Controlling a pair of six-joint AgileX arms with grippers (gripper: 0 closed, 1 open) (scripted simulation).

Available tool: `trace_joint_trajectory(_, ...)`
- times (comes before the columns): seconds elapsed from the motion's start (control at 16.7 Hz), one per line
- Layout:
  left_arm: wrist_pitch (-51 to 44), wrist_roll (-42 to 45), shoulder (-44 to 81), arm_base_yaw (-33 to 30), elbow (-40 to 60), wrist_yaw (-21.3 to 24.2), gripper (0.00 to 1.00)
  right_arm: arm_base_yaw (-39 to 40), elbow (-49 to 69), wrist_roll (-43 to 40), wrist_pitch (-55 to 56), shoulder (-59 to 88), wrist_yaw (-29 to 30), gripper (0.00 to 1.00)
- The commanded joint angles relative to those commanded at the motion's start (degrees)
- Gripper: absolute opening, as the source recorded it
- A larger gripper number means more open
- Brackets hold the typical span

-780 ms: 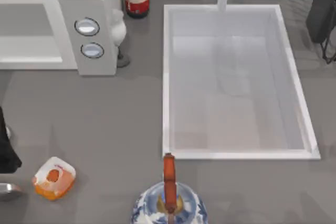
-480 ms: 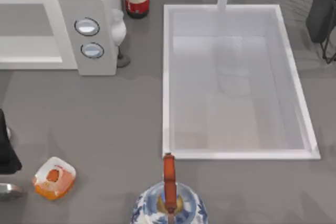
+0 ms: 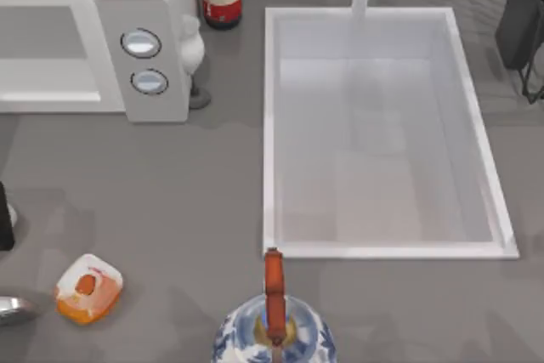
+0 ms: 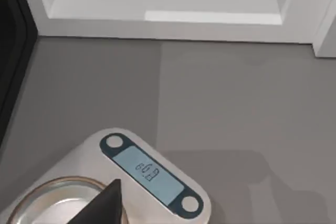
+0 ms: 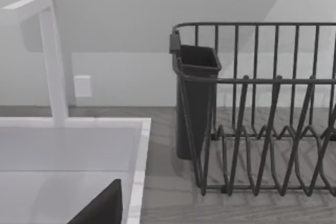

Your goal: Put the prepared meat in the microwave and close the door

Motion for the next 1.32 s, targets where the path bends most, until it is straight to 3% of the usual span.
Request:
trace_joint_trajectory(0.24,-8.3,1.4,19.9,-2.3,11.6,1.4,1.00,0.0,0.0,0.0,0.0,0.0,0.0,1.00)
trace_joint_trajectory(0.6,-23.4,6.1,40.3,-14.7,23.1,-1.1,1.00,0.0,0.0,0.0,0.0,0.0,0.0,1.00)
trace_joint_trajectory(0.96,-35.2,11.2,52.1,-24.9,30.0,-7.0,1.00,0.0,0.0,0.0,0.0,0.0,0.0,1.00)
trace_joint_trajectory(1.32,-36.2,11.7,53.2,-25.4,30.8,-7.5,1.00,0.0,0.0,0.0,0.0,0.0,0.0,1.00)
